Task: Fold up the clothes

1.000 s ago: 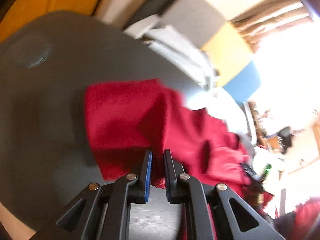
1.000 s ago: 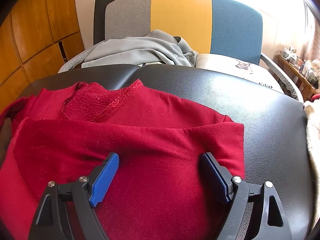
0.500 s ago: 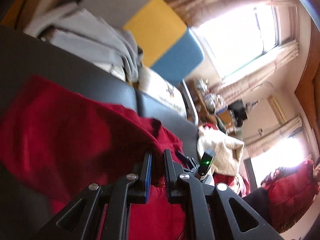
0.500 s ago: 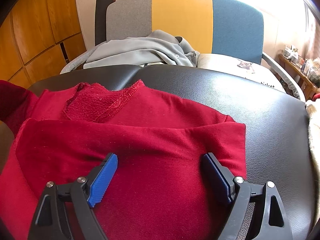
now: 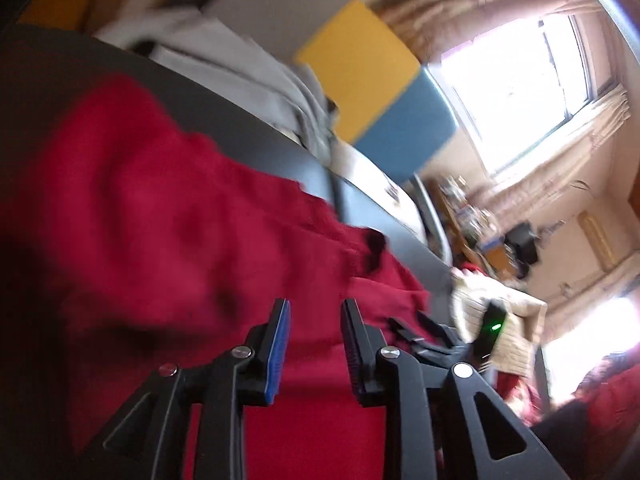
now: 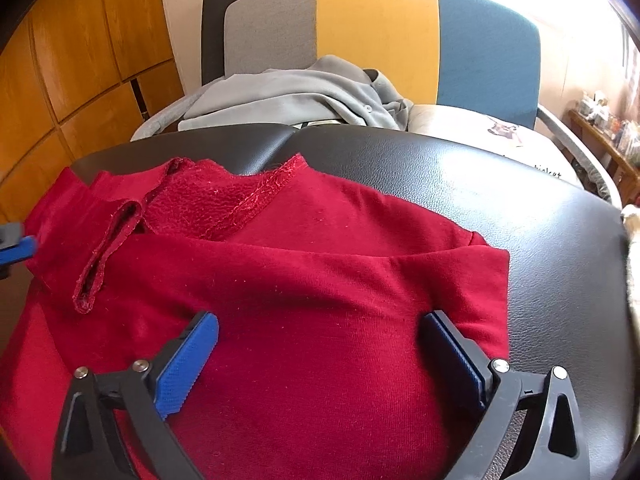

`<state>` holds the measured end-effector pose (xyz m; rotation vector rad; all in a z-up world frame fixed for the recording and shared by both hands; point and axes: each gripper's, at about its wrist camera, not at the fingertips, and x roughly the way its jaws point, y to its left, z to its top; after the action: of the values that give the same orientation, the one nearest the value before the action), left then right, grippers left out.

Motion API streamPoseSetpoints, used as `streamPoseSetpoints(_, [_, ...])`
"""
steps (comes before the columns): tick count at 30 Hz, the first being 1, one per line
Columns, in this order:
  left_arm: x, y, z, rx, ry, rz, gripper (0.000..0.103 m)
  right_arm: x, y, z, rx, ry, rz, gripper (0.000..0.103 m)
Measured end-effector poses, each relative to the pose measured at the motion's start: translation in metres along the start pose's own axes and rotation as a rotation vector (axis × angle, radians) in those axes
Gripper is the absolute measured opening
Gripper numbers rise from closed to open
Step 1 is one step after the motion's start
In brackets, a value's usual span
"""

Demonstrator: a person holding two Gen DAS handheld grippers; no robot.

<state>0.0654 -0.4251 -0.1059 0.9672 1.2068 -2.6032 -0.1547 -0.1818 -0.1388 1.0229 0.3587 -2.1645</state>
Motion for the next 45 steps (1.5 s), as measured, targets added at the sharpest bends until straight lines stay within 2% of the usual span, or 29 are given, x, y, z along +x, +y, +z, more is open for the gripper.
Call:
streamPoseSetpoints(2, [-0.013,0.016,-0.016,0.000,-0.034,0.028,0.026,-0.010,0.001,0.000,0.016,-0.035,-0.018,0.099])
streamPoseSetpoints(3, [-0.017,0.024,-0.024,-0.001,-0.044,0.041,0.026,-0.016,0.002,0.000,0.025,-0.054,-0.027,0.092])
streamPoseSetpoints(4, [-0.017,0.031,-0.030,-0.005,-0.043,0.053,0.026,-0.024,0.006,0.001,0.040,-0.081,-0.006,0.088])
streamPoseSetpoints(6, [-0.014,0.048,-0.039,-0.030,-0.030,0.070,0.026,-0.042,0.015,0.003,0.071,-0.138,0.047,0.088])
streamPoseSetpoints(7, [-0.012,0.056,-0.043,-0.045,-0.027,0.075,0.026,-0.046,0.024,0.005,0.070,-0.146,0.110,0.088])
streamPoseSetpoints(9, [-0.012,0.063,-0.048,-0.041,-0.048,0.056,0.026,-0.048,0.058,0.010,0.020,-0.131,0.216,0.087])
streamPoseSetpoints(12, [-0.011,0.061,-0.052,-0.006,-0.068,0.064,0.026,-0.033,0.096,0.016,-0.002,-0.074,0.316,0.085])
streamPoseSetpoints(14, [-0.009,0.061,-0.054,0.004,-0.076,0.058,0.026,-0.014,0.115,0.020,0.017,-0.031,0.346,0.079])
streamPoseSetpoints(16, [-0.008,0.062,-0.054,-0.006,-0.088,0.037,0.026,0.002,0.123,0.022,0.060,-0.002,0.358,0.064])
streamPoseSetpoints(20, [-0.010,0.066,-0.055,-0.009,-0.096,0.020,0.026,0.019,0.129,0.028,0.128,0.015,0.356,0.059])
streamPoseSetpoints(21, [-0.011,0.068,-0.055,-0.009,-0.098,0.018,0.026,0.019,0.130,0.030,0.138,0.015,0.346,0.048])
streamPoseSetpoints(22, [-0.011,0.069,-0.055,-0.012,-0.098,0.012,0.026,0.019,0.132,0.033,0.136,0.022,0.339,0.019])
streamPoseSetpoints(23, [-0.012,0.070,-0.055,-0.018,-0.097,0.005,0.026,0.019,0.134,0.034,0.121,0.037,0.335,0.006])
streamPoseSetpoints(27, [-0.015,0.078,-0.045,-0.101,-0.073,-0.024,0.027,0.011,0.149,0.041,0.011,0.062,0.295,0.005])
streamPoseSetpoints(29, [-0.018,0.081,-0.035,-0.131,-0.090,-0.015,0.030,-0.001,0.153,0.048,-0.028,0.052,0.301,0.005])
streamPoseSetpoints(31, [-0.020,0.082,-0.023,-0.122,-0.108,0.007,0.031,-0.022,0.154,0.061,-0.040,0.010,0.327,0.005])
streamPoseSetpoints(33, [-0.015,0.080,-0.013,-0.097,-0.087,0.018,0.033,-0.042,0.154,0.076,-0.052,-0.035,0.347,0.005])
streamPoseSetpoints(37, [-0.001,0.076,-0.007,-0.041,-0.067,0.095,0.033,-0.081,0.145,0.100,-0.053,-0.113,0.373,0.005])
streamPoseSetpoints(39, [0.004,0.077,-0.006,-0.027,-0.062,0.121,0.033,-0.094,0.135,0.100,-0.044,-0.137,0.361,0.005])
streamPoseSetpoints(42, [0.001,0.084,-0.011,-0.038,-0.083,0.120,0.033,-0.099,0.103,0.092,0.005,-0.142,0.325,0.005])
streamPoseSetpoints(45, [-0.001,0.084,-0.016,-0.029,-0.090,0.121,0.033,-0.094,0.058,0.067,0.109,-0.112,0.294,0.005])
